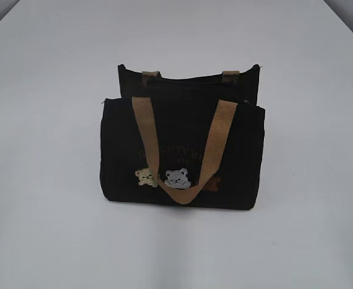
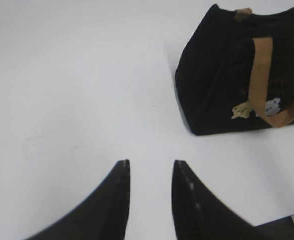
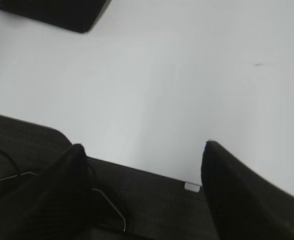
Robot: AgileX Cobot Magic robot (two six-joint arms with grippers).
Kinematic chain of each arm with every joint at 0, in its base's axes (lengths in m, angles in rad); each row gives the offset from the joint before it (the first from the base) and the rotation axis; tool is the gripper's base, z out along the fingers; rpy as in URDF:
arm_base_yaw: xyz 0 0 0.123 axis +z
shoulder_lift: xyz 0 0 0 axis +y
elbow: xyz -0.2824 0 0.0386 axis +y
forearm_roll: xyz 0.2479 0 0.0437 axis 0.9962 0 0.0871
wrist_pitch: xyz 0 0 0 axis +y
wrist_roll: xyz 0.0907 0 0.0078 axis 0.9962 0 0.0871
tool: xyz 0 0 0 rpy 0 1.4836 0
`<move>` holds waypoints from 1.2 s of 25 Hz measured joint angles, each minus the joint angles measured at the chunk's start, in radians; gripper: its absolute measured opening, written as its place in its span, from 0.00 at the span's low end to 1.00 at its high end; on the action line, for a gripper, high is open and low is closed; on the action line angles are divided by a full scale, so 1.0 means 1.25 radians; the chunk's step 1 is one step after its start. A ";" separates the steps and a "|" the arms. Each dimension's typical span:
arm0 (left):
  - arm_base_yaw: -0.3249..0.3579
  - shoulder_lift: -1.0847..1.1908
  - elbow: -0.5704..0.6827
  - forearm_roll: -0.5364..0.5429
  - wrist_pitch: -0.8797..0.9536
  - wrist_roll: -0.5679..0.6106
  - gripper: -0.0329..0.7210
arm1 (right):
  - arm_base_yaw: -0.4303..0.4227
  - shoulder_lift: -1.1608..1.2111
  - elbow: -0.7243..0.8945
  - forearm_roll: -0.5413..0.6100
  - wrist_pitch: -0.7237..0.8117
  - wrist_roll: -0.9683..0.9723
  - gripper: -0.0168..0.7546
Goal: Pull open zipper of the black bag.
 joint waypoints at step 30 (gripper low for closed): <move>0.037 -0.342 0.153 0.052 0.071 -0.005 0.33 | -0.024 -0.272 0.070 -0.025 -0.069 0.001 0.73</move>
